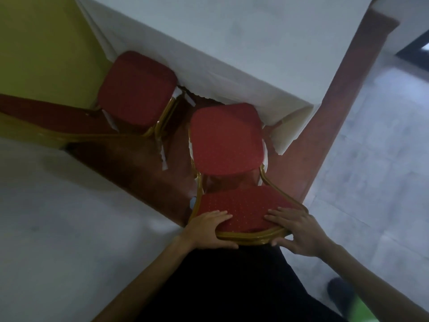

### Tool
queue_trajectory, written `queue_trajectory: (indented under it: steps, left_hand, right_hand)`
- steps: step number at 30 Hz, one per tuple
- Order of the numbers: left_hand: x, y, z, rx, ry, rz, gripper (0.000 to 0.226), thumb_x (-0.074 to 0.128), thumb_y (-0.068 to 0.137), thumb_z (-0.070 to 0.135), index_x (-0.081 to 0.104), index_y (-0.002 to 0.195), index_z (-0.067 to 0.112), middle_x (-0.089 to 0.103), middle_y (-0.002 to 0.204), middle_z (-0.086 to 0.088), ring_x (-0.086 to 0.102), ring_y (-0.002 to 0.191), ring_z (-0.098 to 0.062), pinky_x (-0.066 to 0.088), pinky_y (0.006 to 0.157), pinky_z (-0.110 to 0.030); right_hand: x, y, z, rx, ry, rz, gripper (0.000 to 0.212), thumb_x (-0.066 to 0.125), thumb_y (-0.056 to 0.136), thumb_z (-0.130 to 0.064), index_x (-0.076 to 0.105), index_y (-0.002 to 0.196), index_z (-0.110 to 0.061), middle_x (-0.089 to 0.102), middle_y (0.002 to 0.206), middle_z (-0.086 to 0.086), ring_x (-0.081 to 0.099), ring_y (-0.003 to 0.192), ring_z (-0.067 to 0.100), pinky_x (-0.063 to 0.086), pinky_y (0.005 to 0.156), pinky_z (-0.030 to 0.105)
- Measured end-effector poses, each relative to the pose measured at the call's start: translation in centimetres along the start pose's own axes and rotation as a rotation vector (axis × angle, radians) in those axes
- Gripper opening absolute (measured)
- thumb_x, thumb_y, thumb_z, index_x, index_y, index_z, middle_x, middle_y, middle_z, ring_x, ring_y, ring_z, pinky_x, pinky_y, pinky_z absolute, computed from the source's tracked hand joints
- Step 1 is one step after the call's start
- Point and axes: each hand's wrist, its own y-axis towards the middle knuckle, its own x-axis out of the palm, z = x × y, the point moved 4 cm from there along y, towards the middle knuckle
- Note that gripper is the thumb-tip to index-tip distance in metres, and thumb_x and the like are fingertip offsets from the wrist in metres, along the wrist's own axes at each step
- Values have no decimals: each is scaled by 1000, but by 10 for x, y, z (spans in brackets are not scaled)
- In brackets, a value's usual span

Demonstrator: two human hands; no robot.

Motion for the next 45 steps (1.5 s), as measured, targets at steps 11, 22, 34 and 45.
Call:
queue_trajectory:
  steps: [11,22,34,45]
  left_hand:
    - [-49,-33,-64,53,96,104,101,40,70,95,33,151,35,31,157,14,25,145,-7,22,119,-35]
    - [-90,-61,-118,89,300,112,102,24,76,94,35,151,27,37,156,3,31,144,-16,24,119,-39]
    - [-143,-71,-181,297,431,80,96,27,82,88,48,145,18,49,147,-5,45,136,-25,34,114,-42]
    - [-194,-76,-236,404,551,-29,98,17,82,89,38,150,22,40,154,-1,35,143,-20,26,118,-37]
  right_hand:
    - [25,43,-60,148,40,157,76,36,86,-84,64,131,-29,64,132,-5,63,119,23,48,98,52]
    - [53,81,-121,229,42,281,77,35,89,-82,69,126,-24,68,127,1,68,109,29,52,91,46]
    - [73,128,-197,386,86,358,74,35,91,-79,65,131,-24,66,130,-1,66,113,27,51,93,47]
    - [89,178,-255,493,90,377,70,37,92,-77,59,135,-28,63,133,-4,64,116,23,49,93,45]
